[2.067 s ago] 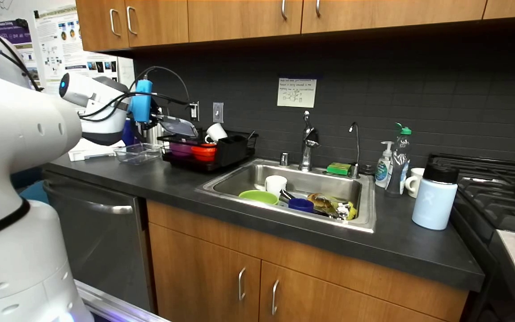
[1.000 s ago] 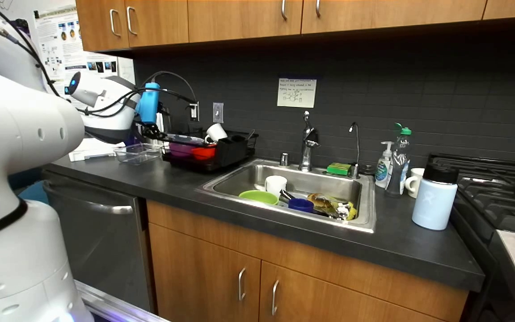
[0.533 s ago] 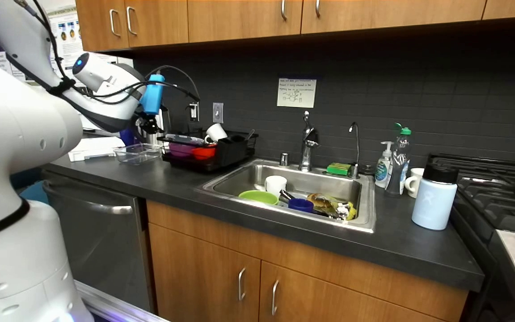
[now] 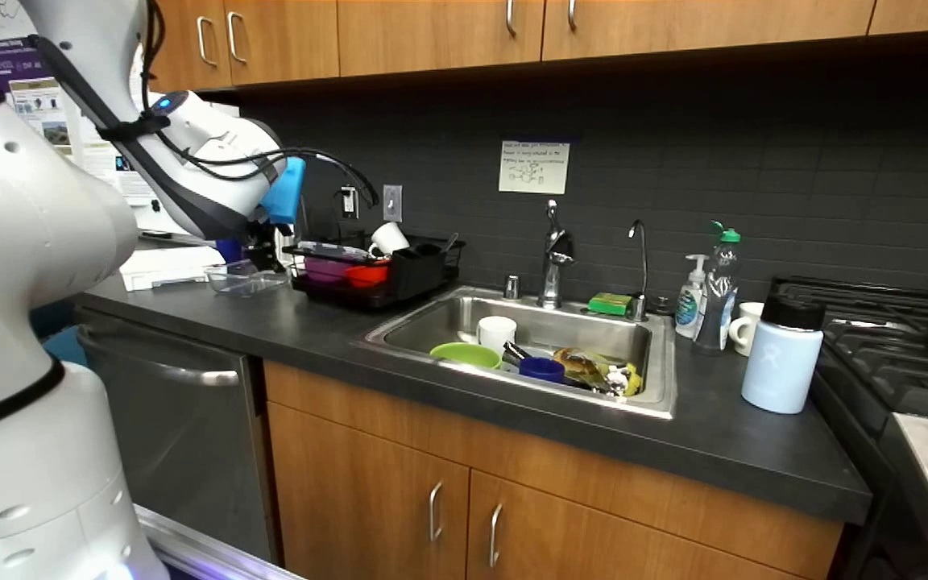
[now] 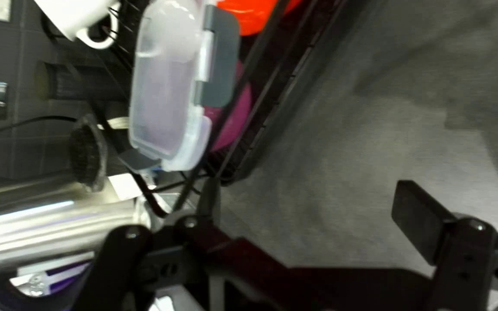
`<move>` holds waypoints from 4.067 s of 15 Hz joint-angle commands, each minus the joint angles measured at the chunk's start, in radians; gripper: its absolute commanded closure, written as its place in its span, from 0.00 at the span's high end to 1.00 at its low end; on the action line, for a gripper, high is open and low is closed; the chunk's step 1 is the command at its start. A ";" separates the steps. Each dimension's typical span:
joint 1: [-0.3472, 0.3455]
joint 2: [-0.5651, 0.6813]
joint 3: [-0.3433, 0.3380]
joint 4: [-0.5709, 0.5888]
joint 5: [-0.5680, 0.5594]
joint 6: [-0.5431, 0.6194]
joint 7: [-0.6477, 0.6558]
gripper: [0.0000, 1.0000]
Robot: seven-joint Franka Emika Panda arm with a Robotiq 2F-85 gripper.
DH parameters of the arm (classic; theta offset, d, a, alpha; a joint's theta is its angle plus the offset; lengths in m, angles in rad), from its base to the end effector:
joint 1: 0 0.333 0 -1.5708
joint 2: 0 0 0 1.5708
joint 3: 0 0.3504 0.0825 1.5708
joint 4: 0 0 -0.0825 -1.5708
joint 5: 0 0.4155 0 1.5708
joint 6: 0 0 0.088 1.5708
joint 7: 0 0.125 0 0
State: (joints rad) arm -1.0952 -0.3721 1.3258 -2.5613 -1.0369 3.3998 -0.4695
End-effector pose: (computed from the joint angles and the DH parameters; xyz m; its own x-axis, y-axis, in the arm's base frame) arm 0.4469 0.2092 0.3387 -0.3097 0.9393 -0.1478 0.6476 0.3222 0.6905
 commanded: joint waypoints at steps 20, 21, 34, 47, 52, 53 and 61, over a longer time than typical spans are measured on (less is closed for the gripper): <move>0.468 0.315 -0.444 -0.223 -0.317 -0.142 -0.048 1.00; 0.467 0.306 -0.445 -0.222 -0.335 -0.139 -0.033 1.00; 0.439 0.353 -0.458 -0.217 -0.637 -0.262 0.142 1.00; 0.403 0.414 -0.470 -0.218 -0.723 -0.306 0.120 1.00; 0.414 0.458 -0.505 -0.223 -0.704 -0.340 0.124 1.00; 0.419 0.460 -0.512 -0.223 -0.710 -0.341 0.138 1.00; 0.472 0.361 -0.482 -0.217 -0.821 -0.229 0.301 1.00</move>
State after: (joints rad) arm -0.6532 0.0832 0.8225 -2.7783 -1.7680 3.0999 -0.2893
